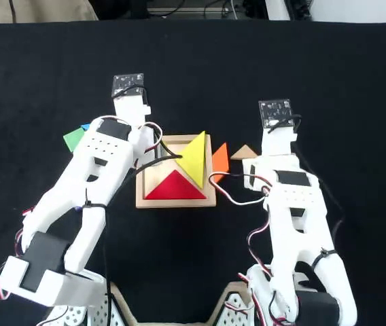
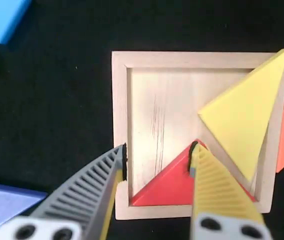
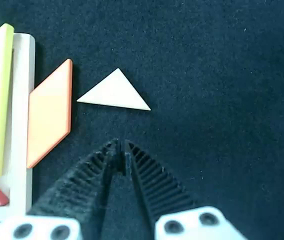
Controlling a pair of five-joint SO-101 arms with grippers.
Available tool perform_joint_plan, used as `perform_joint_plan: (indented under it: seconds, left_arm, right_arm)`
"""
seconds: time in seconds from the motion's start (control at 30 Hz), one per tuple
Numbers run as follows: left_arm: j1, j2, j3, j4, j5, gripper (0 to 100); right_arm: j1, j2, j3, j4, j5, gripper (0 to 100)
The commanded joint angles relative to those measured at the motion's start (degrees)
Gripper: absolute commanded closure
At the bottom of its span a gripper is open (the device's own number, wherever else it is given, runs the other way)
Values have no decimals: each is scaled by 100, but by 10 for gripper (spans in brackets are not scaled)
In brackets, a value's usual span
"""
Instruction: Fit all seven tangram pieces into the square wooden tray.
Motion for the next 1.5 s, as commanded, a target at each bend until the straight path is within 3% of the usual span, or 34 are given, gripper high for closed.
perform_joint_plan:
  seconds: [0.0,0.1,0.23,0.4,0.6,0.93,1.2,1.47]
  left_arm:
    - [-40,-18,-382,-79,35,779]
    - [31,-18,-338,-185,35,779]
    - [48,-9,119,-993,44,779]
    - [-4,-18,382,-1363,35,779]
    - [-13,-9,532,-1556,35,779]
    - [-57,-9,1297,-2629,35,779]
    - [-75,-9,1393,-2708,35,779]
    - [-84,88,1358,-2699,53,780]
  right_arm:
    - [9,-84,-233,-88,-44,987]
    - [-220,-75,-347,193,185,987]
    - [-519,-13,-716,862,299,987]
    - [-563,444,-1086,774,352,987]
    - [-1108,1754,-3143,1952,343,987]
    - [-1160,4075,-5763,2189,360,987]
    - [-1275,5684,-7697,2716,369,987]
    - [-1327,6431,-8497,3051,686,988]
